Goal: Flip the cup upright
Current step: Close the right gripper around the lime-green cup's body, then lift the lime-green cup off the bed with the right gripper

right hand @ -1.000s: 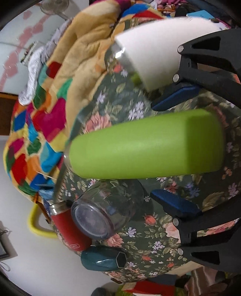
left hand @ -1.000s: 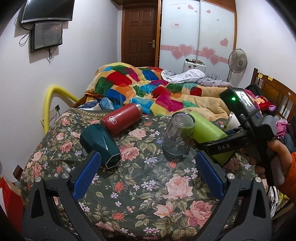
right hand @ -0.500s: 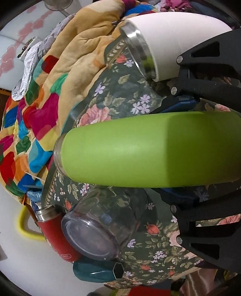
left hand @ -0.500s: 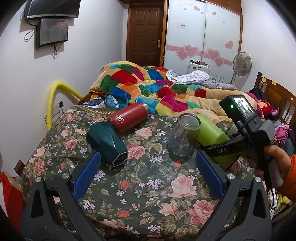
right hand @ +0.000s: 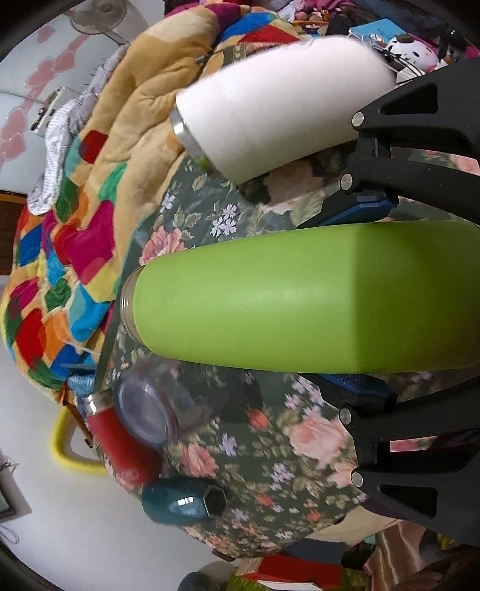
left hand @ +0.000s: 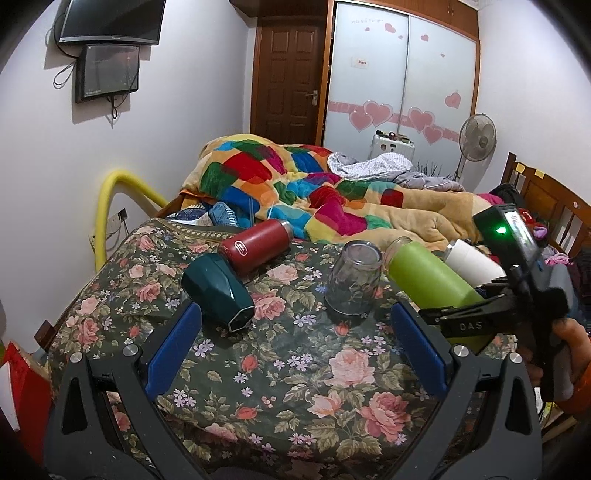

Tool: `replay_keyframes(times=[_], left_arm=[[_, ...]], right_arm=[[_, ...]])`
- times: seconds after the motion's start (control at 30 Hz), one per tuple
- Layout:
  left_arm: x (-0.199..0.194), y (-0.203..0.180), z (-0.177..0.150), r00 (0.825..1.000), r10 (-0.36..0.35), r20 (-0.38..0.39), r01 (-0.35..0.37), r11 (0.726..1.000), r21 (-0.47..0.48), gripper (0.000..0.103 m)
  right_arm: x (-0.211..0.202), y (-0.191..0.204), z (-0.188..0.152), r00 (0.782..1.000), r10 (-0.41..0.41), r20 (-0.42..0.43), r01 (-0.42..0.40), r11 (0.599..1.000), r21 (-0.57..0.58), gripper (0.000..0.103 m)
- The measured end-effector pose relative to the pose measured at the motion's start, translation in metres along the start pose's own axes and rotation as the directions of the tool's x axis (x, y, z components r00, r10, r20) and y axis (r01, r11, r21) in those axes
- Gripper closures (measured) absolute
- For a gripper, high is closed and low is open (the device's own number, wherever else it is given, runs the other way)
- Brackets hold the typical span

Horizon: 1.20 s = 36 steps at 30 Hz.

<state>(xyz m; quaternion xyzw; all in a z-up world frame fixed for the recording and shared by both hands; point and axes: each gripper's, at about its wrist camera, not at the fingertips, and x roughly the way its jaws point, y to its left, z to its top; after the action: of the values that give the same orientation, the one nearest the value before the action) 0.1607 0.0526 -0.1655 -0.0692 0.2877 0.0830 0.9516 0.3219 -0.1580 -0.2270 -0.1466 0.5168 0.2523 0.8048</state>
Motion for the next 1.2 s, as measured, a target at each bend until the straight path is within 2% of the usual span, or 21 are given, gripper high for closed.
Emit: replay_keyframes(times=[0.33,0.53,0.67,0.83,1.03,1.2], left_arm=[[-0.029,-0.005,0.001,0.999,-0.007,0.035,0.007,1.000,0.008,0.000],[-0.035,-0.001,-0.002,0.999,-0.005,0.035,0.005,1.000,-0.003,0.000],[-0.034,0.003,-0.005,1.000,0.004,0.025,-0.003,1.000,-0.009,0.000],[-0.029,0.011,-0.009,1.000,0.015,-0.001,-0.015,1.000,-0.022,0.000],[-0.011,0.017,-0.016,0.998,0.026,-0.064,-0.028,0.999,-0.034,0.000],[0.008,0.019,-0.024,0.993,0.013,-0.121,-0.017,0.999,-0.038,0.000]], right_arm=[[-0.066,0.022,-0.017,0.989,0.049,0.141,-0.045,0.999,-0.027,0.040],[-0.078,0.047,-0.026,0.982,0.086,0.171,-0.071,0.993,-0.091,0.040],[-0.066,0.065,-0.030,0.981,0.107,0.160,-0.086,0.987,-0.135,0.040],[-0.035,0.082,-0.031,0.985,0.144,0.100,-0.128,0.980,-0.151,0.040],[0.015,0.089,-0.033,0.994,0.111,0.015,-0.107,0.981,-0.163,0.040],[0.034,0.092,-0.041,0.998,0.060,-0.016,-0.062,0.977,-0.205,0.040]])
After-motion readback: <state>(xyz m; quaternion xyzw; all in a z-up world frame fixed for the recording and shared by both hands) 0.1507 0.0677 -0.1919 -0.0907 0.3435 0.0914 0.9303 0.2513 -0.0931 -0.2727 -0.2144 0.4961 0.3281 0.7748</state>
